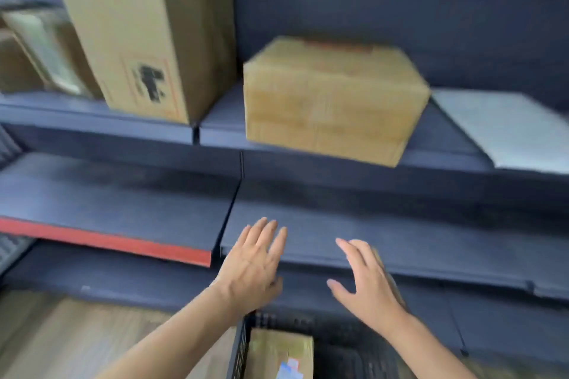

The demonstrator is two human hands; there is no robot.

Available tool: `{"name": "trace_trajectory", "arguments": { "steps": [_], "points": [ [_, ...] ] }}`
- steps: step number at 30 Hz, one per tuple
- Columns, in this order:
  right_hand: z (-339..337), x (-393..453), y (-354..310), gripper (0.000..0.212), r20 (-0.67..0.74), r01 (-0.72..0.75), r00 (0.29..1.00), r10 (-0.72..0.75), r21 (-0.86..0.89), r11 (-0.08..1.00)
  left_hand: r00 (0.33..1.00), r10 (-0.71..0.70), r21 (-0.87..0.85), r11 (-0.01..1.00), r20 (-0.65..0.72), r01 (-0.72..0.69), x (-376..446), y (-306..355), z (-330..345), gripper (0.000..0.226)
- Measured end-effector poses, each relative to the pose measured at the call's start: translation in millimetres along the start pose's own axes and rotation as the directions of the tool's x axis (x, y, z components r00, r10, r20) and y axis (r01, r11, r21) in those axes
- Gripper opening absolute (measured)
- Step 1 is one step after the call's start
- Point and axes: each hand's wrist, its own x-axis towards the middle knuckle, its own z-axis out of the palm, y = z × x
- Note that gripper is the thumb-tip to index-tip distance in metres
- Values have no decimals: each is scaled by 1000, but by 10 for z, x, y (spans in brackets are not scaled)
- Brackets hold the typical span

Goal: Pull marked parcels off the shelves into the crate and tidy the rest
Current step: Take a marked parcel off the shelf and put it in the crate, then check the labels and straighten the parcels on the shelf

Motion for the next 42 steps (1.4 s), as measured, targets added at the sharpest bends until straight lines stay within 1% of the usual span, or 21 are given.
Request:
{"name": "trace_trajectory", "arguments": {
  "steps": [2, 3, 6, 8, 9, 10, 11, 14, 17, 20, 22, 24, 27, 29, 32, 34, 37, 42],
  "points": [
    [-432, 17, -270, 75, -41, 33, 999, -33, 12, 999, 997, 0, 33, 999, -76, 3, -21, -37, -471, 84],
    [-620, 21, -388, 74, -78, 67, 995, -67, -1, 998, 993, -2, 39, 999, -115, 7, -44, -41, -702, 86],
    [-1173, 13, -764, 61, -156, 169, 973, -172, -30, 985, 977, 25, 62, 998, -211, -12, -155, -23, -1388, 87],
    [-1547, 49, -1005, 59, -180, 242, 949, -257, -100, 965, 959, 36, 57, 998, -281, -21, -218, -41, -1801, 85],
    [-1734, 81, -1107, 59, -171, 270, 943, -285, -102, 957, 947, 31, 52, 999, -318, -15, -244, -58, -2008, 83],
    [-1930, 116, -1208, 60, -168, 284, 941, -293, -77, 956, 937, 12, 41, 999, -348, 2, -269, -88, -2209, 80],
    [-2108, 178, -1288, 61, -197, 307, 929, -314, -69, 949, 927, -11, 37, 999, -376, 27, -294, -122, -2422, 77],
    [-2636, 360, -1579, 58, -278, 330, 894, -351, -121, 936, 887, -65, 14, 997, -456, 80, -337, -232, -3034, 75],
    [-3075, 577, -1827, 57, -375, 392, 826, -420, -152, 907, 844, -144, -30, 988, -517, 150, -350, -374, -3545, 74],
    [-3408, 752, -2121, 59, -379, 457, 787, -486, -170, 873, 796, -193, -22, 975, -574, 221, -426, -490, -3923, 73],
    [-3496, 861, -2313, 60, -393, 503, 758, -520, -156, 850, 762, -214, -16, 966, -612, 259, -501, -553, -4092, 71],
    [-3483, 950, -2512, 61, -392, 554, 741, -546, -104, 826, 735, -254, -11, 948, -628, 319, -601, -637, -4198, 72],
    [-3332, 1074, -2793, 65, -398, 613, 718, -572, -29, 790, 725, -335, -31, 917, -602, 398, -792, -823, -4255, 77],
    [-3190, 1140, -2995, 69, -388, 640, 715, -581, 30, 768, 718, -378, -15, 890, -584, 456, -976, -990, -4246, 80],
    [-2962, 1214, -3296, 72, -327, 670, 720, -612, 99, 736, 679, -455, 1, 831, -576, 557, -1315, -1263, -4233, 81],
    [-2829, 1256, -3525, 71, -271, 693, 710, -650, 100, 714, 649, -513, -12, 790, -561, 614, -1573, -1430, -4226, 83],
    [-2709, 1339, -3870, 70, -228, 704, 704, -672, 105, 702, 615, -555, 26, 730, -560, 683, -1938, -1638, -4245, 81],
    [-2512, 1403, -4760, 72, -221, 768, 635, -740, 81, 635, 527, -623, 77, 601, -578, 796, -2727, -2000, -4367, 79]
  ]
}}
